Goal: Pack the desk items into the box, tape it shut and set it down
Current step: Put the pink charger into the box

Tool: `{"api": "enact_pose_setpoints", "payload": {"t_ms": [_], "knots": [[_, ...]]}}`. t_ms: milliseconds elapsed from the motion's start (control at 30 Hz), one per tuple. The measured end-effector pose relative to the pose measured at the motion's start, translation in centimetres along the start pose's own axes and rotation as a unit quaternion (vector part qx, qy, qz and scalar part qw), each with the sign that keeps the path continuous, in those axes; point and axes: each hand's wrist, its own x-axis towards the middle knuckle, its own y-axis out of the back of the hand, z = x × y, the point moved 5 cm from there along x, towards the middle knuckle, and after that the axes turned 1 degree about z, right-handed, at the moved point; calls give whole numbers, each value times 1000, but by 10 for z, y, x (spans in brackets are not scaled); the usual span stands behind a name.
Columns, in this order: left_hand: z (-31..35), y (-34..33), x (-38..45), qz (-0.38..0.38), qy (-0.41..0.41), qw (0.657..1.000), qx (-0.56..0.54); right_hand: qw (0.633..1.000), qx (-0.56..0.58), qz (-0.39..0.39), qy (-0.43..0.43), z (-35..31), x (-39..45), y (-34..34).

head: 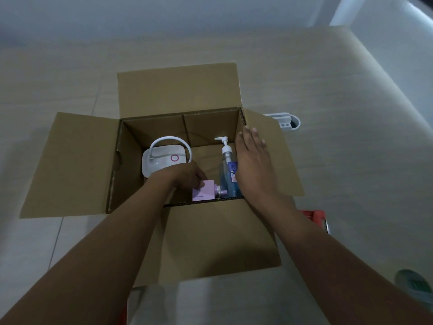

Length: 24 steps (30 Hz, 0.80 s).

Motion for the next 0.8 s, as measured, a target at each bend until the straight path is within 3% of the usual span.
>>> {"api": "enact_pose_setpoints", "payload": {"t_ms": [233, 400, 500, 800], "knots": [[11, 2, -24, 84, 4, 996, -22, 999, 30, 5, 18, 3, -2, 7], [40, 27, -73, 225, -37, 972, -52, 996, 87, 33, -15, 18, -19, 32], [76, 35, -100, 292, -100, 950, -49, 992, 102, 49, -51, 46, -44, 59], [212, 1, -138, 356, -205, 911, -34, 967, 197, 92, -132, 148, -131, 97]]}}
